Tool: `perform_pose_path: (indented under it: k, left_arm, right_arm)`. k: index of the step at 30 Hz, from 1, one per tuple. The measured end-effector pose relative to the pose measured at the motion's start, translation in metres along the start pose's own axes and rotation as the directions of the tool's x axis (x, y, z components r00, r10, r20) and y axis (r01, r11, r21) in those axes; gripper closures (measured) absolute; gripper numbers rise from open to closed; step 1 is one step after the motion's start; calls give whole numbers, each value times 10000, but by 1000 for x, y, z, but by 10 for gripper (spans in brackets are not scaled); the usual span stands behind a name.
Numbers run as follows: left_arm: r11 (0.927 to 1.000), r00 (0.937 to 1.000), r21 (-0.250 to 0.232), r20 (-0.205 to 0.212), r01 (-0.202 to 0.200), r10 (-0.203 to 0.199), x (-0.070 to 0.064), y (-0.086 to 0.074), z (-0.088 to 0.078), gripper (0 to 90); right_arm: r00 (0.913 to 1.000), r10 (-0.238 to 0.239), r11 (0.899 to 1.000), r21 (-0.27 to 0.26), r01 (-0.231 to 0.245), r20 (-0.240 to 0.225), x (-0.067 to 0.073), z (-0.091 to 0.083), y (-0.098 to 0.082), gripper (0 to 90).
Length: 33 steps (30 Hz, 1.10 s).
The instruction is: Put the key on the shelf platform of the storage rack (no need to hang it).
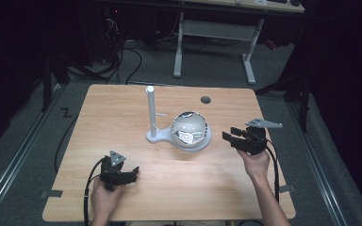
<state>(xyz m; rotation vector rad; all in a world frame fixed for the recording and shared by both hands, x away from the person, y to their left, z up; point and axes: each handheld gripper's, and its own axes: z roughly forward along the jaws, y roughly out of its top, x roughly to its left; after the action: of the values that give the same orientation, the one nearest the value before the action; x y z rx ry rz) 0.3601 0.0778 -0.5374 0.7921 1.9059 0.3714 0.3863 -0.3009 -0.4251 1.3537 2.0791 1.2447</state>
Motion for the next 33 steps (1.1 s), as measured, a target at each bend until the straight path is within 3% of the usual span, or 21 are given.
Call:
perform_pose_path:
  k: [13, 33]
  left_arm:
    - [10000, 10000, -5, -4, 11, -11, 0, 0, 0, 167]
    - [10000, 10000, -2, 2, -2, 2, 0, 0, 0, 167]
  right_arm:
    - [9997, 237, 9993, -291, -235, 66, -5, -21, -14, 511]
    - [9980, 629, 9968, -483, -632, -83, -3, -39, -37, 508]
